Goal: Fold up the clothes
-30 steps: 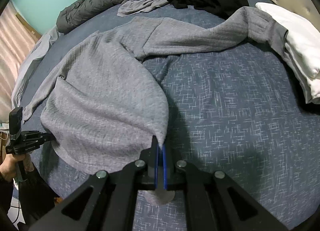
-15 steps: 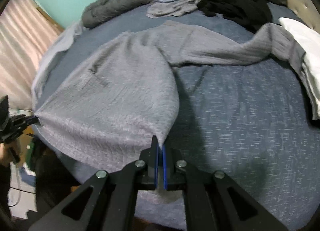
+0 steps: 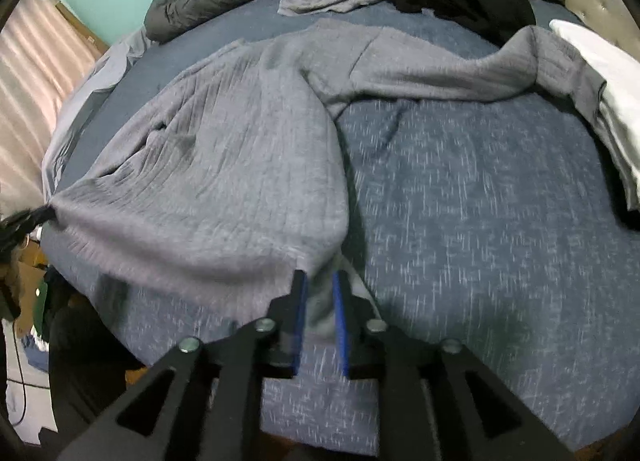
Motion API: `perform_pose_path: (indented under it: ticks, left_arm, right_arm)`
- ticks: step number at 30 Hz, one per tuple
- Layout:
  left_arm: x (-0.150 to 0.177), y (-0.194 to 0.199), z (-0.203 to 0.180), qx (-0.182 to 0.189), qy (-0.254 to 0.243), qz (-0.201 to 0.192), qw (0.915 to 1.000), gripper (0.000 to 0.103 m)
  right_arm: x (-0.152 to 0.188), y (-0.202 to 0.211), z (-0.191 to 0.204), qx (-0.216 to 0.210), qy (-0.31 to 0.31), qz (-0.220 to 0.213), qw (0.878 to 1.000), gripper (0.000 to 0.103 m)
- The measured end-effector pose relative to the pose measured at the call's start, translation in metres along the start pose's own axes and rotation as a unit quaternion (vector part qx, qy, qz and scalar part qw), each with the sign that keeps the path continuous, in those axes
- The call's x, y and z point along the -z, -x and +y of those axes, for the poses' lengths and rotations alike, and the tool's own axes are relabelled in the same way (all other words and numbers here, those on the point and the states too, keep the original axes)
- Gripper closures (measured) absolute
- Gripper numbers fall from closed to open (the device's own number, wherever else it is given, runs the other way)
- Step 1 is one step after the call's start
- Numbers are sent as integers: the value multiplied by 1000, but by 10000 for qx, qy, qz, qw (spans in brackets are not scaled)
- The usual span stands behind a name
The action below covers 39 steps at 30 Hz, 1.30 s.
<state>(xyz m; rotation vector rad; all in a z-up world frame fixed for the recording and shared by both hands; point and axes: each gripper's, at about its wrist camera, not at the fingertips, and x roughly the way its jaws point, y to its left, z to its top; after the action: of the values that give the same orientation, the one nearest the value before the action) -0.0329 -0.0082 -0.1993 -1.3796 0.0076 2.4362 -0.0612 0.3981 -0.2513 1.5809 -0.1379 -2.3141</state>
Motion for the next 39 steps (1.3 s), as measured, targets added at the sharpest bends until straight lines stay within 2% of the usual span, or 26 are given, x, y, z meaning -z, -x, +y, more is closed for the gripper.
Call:
perform_pose_path:
  ticks: [1,3,6,11,12,13,15,16,21,29,32,33,35,39]
  left_arm:
    - [-1,-2,1,8,17,-1,10000,98]
    - [-4,-5,2,25,50,-2,10000,98]
    - [-7,-9,4,33,83,-5,10000,98]
    - [-8,-6,5,22,69,-28,10000,98]
    - [-8,-4,5,16,61,-39,10000,98]
    - [-9,-2,5,10,53,-55,10000,98]
    - [-10,4,4,2,23,-95,10000,98]
    - [-10,7,4,2,4,-122,9999,98]
    - [-12,32,1,-10,-144,-241,9996,98]
    - [-8,81,-6,7,-385,-437,9983,98]
    - [-4,82,0,-51,-340,-334,9988,98]
    - [-3,77,3,-118,-322,-231,9991,98]
    - [-1,61,8,-156,-228,-10,9996,98]
    - [7,15,11,-157,-91,453,9988,98]
  right_arm:
    - [4,-2,1,-65,-1,92,9999,64]
    - [12,-6,2,-181,20,239,9995,42]
    - [23,-9,9,-257,215,260,9991,42]
    - [27,-31,27,9,611,395,9973,42]
    - [27,-35,29,-12,634,454,9969,46]
    - [26,-40,31,-33,657,514,9965,69]
    - [25,-44,31,-66,611,571,9965,93]
    - [23,-42,31,-165,556,555,9968,97]
    - [16,-10,45,-521,676,395,9956,99]
    - [9,90,53,-1081,628,-229,9919,100]
    - [9,106,52,-1317,566,-376,9889,100]
    - [10,108,49,-1308,539,-412,9891,100]
    - [12,99,37,-1029,413,-405,9930,100]
    - [15,54,24,-495,234,-86,9985,100]
